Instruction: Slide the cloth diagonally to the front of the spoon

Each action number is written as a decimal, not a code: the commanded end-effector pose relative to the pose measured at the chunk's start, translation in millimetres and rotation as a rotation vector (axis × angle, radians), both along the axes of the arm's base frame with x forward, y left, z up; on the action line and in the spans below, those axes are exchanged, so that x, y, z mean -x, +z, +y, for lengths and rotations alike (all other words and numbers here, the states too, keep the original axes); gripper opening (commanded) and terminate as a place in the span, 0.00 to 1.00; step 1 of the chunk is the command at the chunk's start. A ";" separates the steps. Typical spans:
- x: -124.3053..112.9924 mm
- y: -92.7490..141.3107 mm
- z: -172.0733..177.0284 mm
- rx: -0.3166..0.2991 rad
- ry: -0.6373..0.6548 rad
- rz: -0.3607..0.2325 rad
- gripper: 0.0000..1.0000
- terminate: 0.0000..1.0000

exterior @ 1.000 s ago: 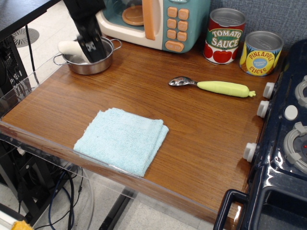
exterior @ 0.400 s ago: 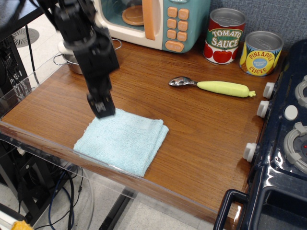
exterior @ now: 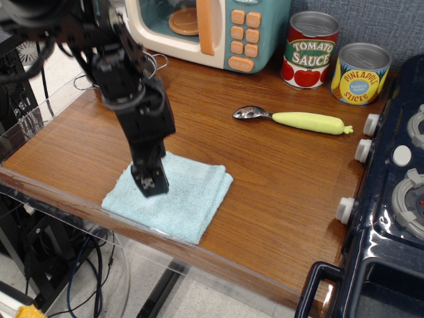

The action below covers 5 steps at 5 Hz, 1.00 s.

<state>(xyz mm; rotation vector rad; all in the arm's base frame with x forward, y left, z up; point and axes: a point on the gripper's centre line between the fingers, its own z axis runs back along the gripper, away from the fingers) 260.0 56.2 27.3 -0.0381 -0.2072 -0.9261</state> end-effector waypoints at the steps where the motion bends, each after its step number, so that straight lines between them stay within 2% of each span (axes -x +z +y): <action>1: 7.3 -17.0 1.3 -0.093 -0.045 0.005 1.00 0.00; 3: -1.0 -17.6 -17.1 -0.077 -0.056 -0.001 1.00 0.00; 5: -31.3 -14.8 -58.1 -0.053 -0.074 -0.031 1.00 0.00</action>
